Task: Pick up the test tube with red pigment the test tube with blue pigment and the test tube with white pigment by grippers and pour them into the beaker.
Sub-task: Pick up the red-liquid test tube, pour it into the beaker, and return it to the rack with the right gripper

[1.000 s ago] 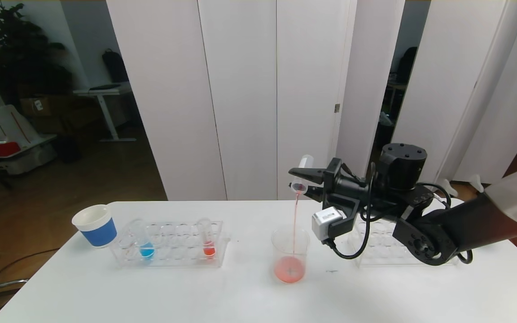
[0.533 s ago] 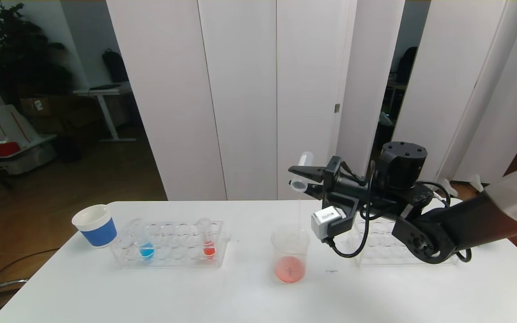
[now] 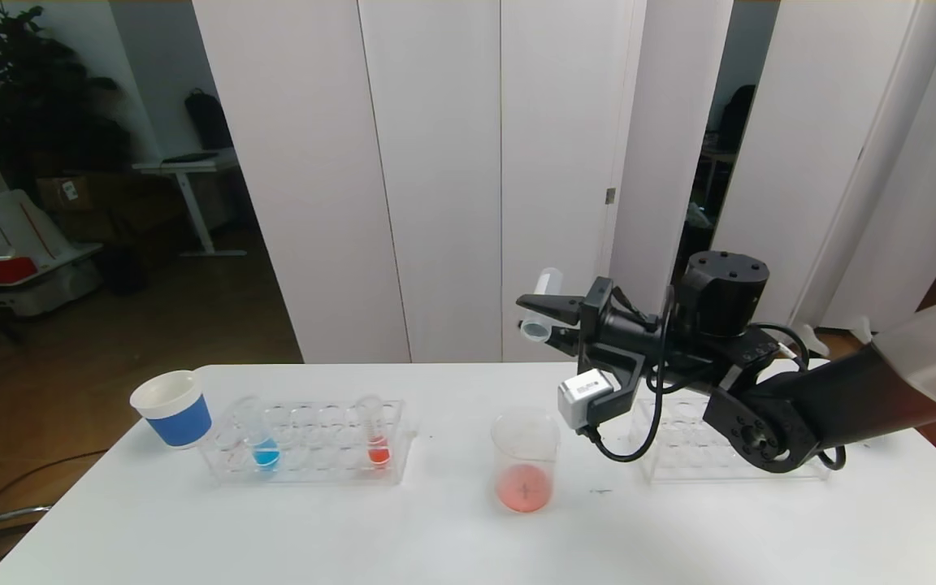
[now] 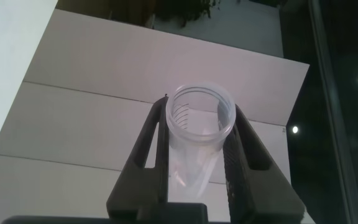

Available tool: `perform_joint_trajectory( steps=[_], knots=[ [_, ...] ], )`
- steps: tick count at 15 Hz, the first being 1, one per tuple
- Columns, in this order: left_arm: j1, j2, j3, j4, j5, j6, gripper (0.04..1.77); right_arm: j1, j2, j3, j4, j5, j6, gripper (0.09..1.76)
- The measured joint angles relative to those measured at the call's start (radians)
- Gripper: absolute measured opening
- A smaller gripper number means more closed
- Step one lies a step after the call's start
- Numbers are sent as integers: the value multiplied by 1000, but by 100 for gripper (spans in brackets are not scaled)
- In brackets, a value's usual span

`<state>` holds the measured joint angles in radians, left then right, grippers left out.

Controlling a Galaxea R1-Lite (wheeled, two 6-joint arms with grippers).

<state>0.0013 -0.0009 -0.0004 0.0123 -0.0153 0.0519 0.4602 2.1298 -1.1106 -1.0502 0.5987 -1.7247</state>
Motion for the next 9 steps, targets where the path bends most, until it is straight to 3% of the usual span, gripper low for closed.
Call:
perform_joint_trajectory(
  steps=[4,9],
  knots=[
    [0,0,0,0,0,0,172,4,-1,-6,3,-28,51,58],
    [0,0,0,0,0,0,172,26,-11,-6,-5,-172,210,58]
  ],
)
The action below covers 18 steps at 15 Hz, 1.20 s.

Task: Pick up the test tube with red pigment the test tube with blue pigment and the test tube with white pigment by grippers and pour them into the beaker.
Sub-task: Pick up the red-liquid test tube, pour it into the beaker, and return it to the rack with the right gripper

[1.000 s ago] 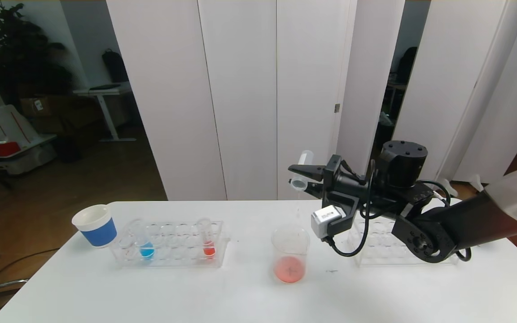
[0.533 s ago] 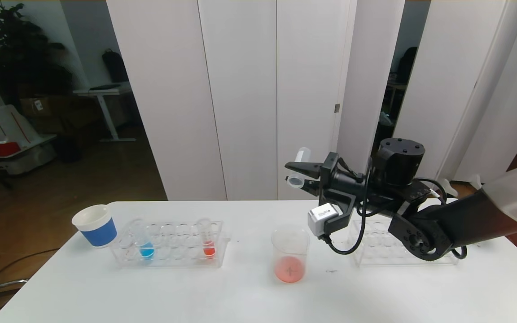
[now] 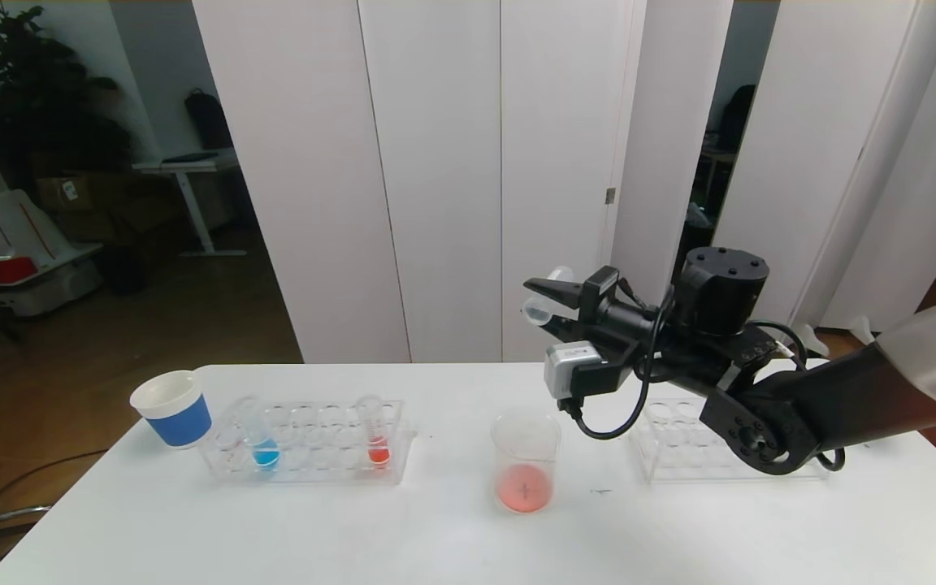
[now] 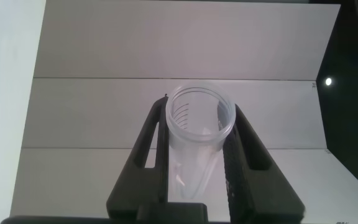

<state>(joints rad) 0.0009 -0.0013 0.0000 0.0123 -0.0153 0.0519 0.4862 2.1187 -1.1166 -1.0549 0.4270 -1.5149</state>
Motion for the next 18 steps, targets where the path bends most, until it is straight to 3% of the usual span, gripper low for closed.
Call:
perform_joint_trajectory(
  steps=[5,7,11,16,18],
  knots=[
    [0,0,0,0,0,0,172,11,-53,12,-19,-191,227,58],
    [0,0,0,0,0,0,172,13,-80,20,-20,-322,337,58],
    [0,0,0,0,0,0,172,61,-118,76,-22,-549,697,58],
    [0,0,0,0,0,0,172,95,-167,183,-24,-613,1069,58],
    [0,0,0,0,0,0,172,106,-194,193,-23,-681,1228,58]
  ],
)
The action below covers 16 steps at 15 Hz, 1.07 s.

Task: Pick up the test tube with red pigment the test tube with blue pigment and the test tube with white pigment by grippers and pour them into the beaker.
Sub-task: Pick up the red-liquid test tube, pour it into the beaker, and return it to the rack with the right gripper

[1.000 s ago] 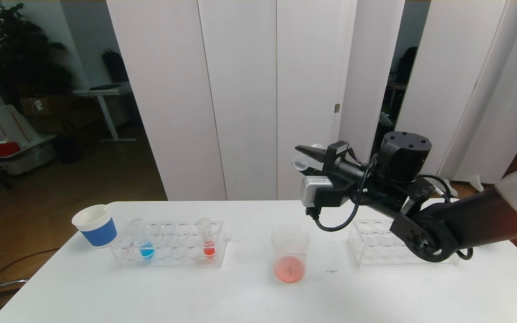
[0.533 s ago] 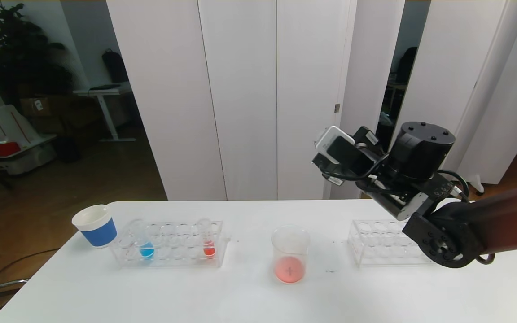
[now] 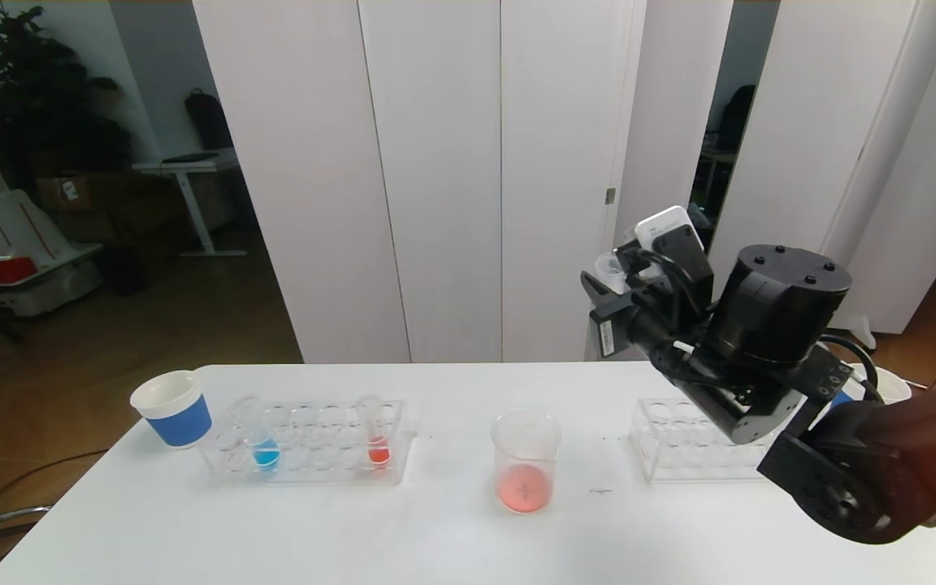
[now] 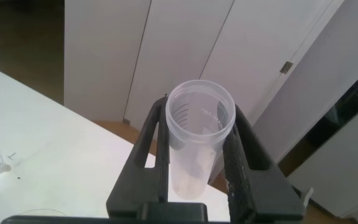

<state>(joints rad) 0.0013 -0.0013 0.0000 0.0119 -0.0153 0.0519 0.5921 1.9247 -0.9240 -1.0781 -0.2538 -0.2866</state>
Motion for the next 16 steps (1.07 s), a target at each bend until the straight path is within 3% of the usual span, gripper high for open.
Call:
perform_joint_trajectory(
  steps=[5,13,16],
  knots=[
    [0,0,0,0,0,0,172,3,-55,36,63,-47,313,58],
    [0,0,0,0,0,0,172,-57,-204,203,92,-43,406,58],
    [0,0,0,0,0,0,172,-141,-279,232,102,-40,376,58]
  ],
)
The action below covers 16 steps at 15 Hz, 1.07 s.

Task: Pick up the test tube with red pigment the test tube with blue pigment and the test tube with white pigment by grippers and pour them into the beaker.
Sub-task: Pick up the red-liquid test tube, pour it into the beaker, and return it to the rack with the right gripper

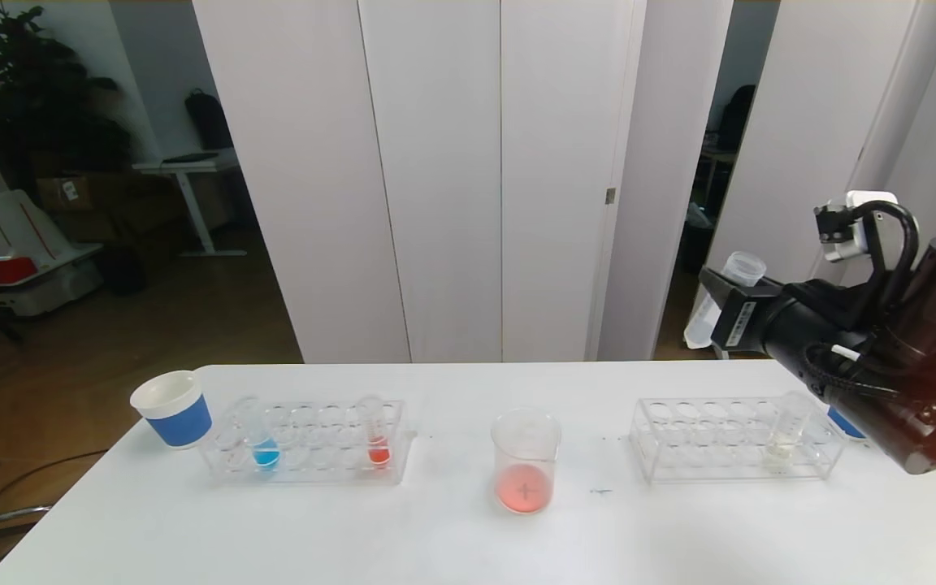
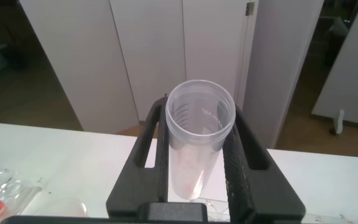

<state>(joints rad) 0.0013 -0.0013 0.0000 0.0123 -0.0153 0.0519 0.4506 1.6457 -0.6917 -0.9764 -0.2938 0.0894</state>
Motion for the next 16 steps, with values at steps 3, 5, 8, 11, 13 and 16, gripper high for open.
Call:
perform_joint_trajectory(
  steps=[3,5,8,11,13,16],
  knots=[
    [0,0,0,0,0,0,172,-116,-64,3,30,40,-34,58],
    [0,0,0,0,0,0,172,-204,-101,-5,60,85,-39,58],
    [0,0,0,0,0,0,172,-346,-137,-27,77,131,-59,58],
    [0,0,0,0,0,0,172,-504,-150,-33,73,185,-73,58],
    [0,0,0,0,0,0,172,-591,-140,-35,69,191,-74,58],
    [0,0,0,0,0,0,172,-675,-102,-36,59,194,-70,58]
  ],
)
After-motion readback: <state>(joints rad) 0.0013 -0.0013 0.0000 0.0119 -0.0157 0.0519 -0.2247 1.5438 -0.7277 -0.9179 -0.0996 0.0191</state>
